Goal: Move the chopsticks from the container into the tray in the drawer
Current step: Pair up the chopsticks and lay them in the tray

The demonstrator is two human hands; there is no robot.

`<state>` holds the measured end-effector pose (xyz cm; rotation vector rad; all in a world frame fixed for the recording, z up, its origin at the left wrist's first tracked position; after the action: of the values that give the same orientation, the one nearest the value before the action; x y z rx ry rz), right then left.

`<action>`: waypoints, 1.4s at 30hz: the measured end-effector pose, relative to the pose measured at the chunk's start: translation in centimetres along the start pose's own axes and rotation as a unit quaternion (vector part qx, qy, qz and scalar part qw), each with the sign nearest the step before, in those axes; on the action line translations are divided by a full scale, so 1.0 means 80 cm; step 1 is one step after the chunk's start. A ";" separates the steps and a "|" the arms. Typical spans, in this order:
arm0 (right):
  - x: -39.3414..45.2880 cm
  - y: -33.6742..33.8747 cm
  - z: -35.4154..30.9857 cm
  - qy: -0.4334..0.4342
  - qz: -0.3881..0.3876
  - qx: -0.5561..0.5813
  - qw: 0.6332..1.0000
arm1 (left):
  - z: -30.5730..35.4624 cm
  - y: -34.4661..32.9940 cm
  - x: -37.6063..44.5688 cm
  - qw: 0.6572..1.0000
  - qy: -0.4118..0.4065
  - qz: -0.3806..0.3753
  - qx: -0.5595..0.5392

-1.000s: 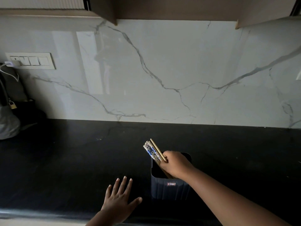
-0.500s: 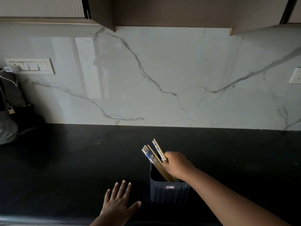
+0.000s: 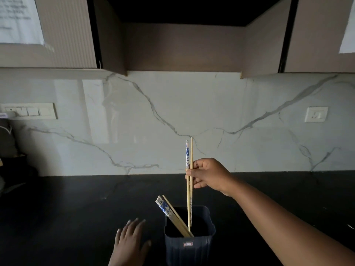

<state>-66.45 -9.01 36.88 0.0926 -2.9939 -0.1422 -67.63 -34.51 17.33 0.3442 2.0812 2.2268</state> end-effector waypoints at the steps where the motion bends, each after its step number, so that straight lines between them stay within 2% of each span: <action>1: -0.003 0.000 -0.008 0.003 -0.006 0.010 1.000 | 0.003 0.028 0.001 0.994 -0.035 0.097 -0.020; 2: -0.006 0.000 -0.014 0.004 -0.013 0.018 1.000 | 0.009 0.057 0.001 0.979 -0.076 0.188 -0.025; 4: -0.009 -0.003 -0.022 0.003 -0.026 0.035 0.999 | 0.028 0.110 -0.002 0.925 -0.182 0.334 0.006; 6: -0.012 -0.009 -0.025 0.002 -0.035 0.051 0.998 | 0.049 0.150 -0.003 0.864 -0.295 0.402 0.068; 9: -0.017 -0.019 -0.027 0.000 -0.049 0.082 0.995 | 0.069 0.185 -0.003 0.798 -0.392 0.434 0.148; 12: -0.023 -0.023 -0.029 -0.001 -0.059 0.096 0.994 | 0.080 0.198 -0.007 0.743 -0.464 0.454 0.162; 15: -0.027 -0.021 -0.026 -0.006 -0.055 0.087 0.995 | 0.085 0.203 -0.010 0.713 -0.497 0.465 0.172; 18: -0.031 -0.019 -0.019 -0.010 -0.047 0.105 0.993 | 0.092 0.209 -0.016 0.715 -0.494 0.481 0.117; 20: -0.033 -0.016 -0.014 -0.008 -0.030 0.114 0.993 | 0.097 0.215 -0.017 0.754 -0.463 0.465 0.017; 21: -0.033 -0.014 -0.012 -0.009 -0.020 0.111 0.994 | 0.099 0.220 -0.016 0.792 -0.416 0.445 -0.049; 22: -0.034 -0.013 -0.010 -0.008 -0.012 0.104 0.994 | 0.101 0.226 -0.013 0.840 -0.335 0.409 -0.126; 23: -0.034 -0.012 -0.007 -0.008 -0.006 0.095 0.995 | 0.101 0.230 -0.008 0.883 -0.235 0.344 -0.218; 24: -0.035 -0.012 -0.005 -0.008 -0.004 0.086 0.996 | 0.101 0.233 -0.003 0.899 -0.139 0.256 -0.326; 25: -0.037 -0.013 -0.003 -0.009 -0.007 0.082 0.997 | 0.102 0.233 0.003 0.884 -0.065 0.162 -0.434; 26: -0.039 -0.016 -0.001 -0.011 -0.014 0.079 0.997 | 0.103 0.233 0.007 0.851 -0.021 0.082 -0.518; 27: -0.041 -0.019 0.000 -0.012 -0.022 0.076 0.997 | 0.104 0.232 0.010 0.824 0.000 0.025 -0.565; 29: -0.045 -0.025 0.002 -0.009 -0.034 0.069 0.997 | 0.107 0.230 0.009 0.812 0.007 -0.037 -0.582; 36: -0.050 -0.042 0.023 0.010 -0.014 0.051 0.999 | 0.117 0.216 0.004 0.806 0.011 -0.057 -0.589; 42: -0.057 -0.045 0.039 0.010 0.012 0.002 1.000 | 0.120 0.208 0.001 0.825 0.015 -0.075 -0.561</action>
<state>-62.23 -12.01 32.80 0.0584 -2.9744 -0.1305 -64.01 -26.46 34.37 0.0281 0.4670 2.8261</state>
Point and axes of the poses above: each hand's wrist, its own x-axis towards the middle knuckle, its own y-axis out of the back of the hand, z = x × y, the point moved 2 cm from there along x, towards the middle knuckle, and after that the axes turned 15 degrees about x, right-handed, at the moved point
